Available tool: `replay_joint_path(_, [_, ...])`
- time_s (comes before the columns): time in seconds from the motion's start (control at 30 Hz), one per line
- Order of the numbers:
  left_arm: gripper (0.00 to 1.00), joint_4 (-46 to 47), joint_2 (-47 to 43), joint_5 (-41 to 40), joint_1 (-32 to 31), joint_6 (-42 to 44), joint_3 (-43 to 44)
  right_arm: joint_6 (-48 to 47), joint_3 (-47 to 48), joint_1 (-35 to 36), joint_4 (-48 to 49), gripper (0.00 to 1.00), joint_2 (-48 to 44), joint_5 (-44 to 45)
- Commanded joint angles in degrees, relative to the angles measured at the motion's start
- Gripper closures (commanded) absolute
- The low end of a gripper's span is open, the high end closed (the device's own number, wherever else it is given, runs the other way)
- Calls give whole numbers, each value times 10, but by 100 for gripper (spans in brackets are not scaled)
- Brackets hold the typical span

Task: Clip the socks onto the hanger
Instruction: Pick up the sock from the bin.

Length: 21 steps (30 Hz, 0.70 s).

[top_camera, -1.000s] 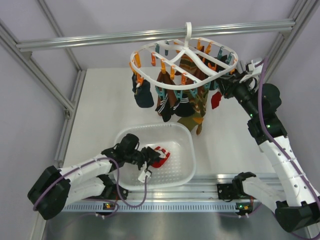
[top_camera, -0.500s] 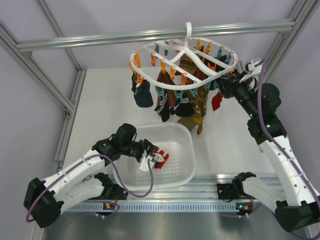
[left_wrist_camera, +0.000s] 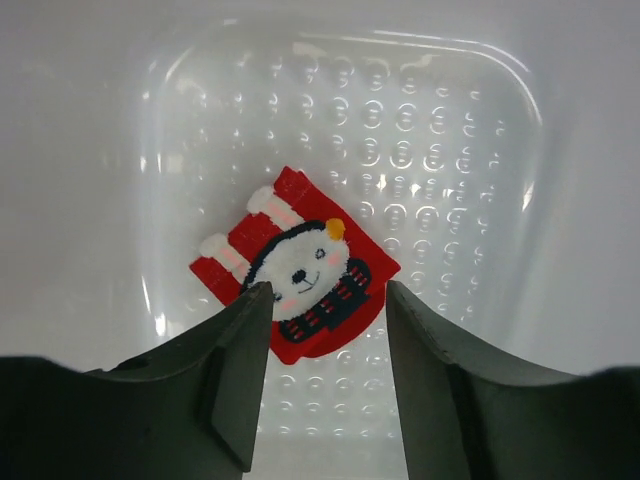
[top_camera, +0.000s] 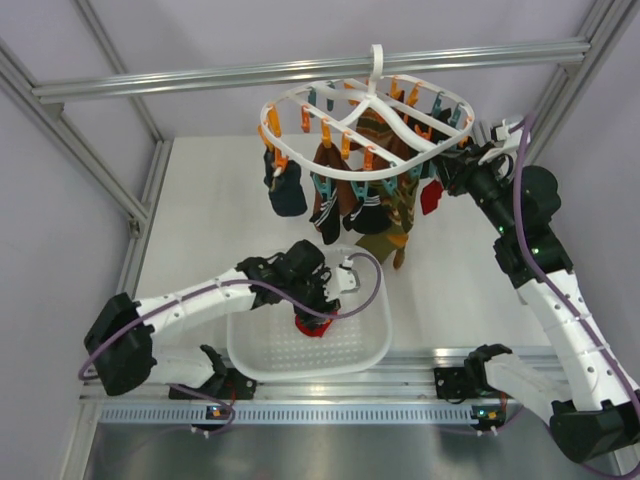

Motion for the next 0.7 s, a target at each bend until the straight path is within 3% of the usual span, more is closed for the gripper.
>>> replay_joint_path(0.0, [45,-15,42,-141,-32,-182,28,18,8,9,31,100,20,5])
replay_joint_path(0.27, [41,10,119,-279,-50,-247,45,14,2,9,35,100,15,8])
replay_joint_path(0.53, [41,47,174,-251,-52,-276,35,10,4,9,35,100,18,9])
replay_joint_path(0.67, [65,57,190,-248,-52,-270,30,8,4,8,34,100,18,10])
